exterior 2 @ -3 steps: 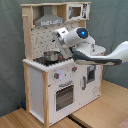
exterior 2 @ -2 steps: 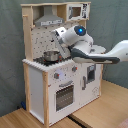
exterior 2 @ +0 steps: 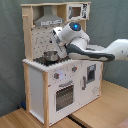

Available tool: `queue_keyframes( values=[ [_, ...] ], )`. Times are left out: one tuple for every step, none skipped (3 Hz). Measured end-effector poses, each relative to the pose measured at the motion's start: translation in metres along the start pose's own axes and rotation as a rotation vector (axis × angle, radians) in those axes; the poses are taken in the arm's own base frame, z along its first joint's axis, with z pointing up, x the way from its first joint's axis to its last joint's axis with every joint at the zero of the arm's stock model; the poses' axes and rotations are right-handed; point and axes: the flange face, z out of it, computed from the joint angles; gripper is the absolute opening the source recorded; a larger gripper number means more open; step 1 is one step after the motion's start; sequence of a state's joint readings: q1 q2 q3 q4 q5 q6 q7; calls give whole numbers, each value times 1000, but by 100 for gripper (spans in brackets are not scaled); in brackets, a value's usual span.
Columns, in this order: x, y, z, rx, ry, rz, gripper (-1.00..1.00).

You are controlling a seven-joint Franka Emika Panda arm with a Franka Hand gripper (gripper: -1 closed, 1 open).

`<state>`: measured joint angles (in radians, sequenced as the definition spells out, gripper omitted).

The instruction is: Play with the kitchen

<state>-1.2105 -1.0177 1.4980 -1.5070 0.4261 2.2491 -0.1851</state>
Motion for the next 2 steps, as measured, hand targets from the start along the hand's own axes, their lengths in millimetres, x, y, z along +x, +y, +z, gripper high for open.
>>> queue_keyframes(
  values=[
    [4,3,11,44,-37,45,100],
    [8,4,24,99,-83,97,100]
  ],
)
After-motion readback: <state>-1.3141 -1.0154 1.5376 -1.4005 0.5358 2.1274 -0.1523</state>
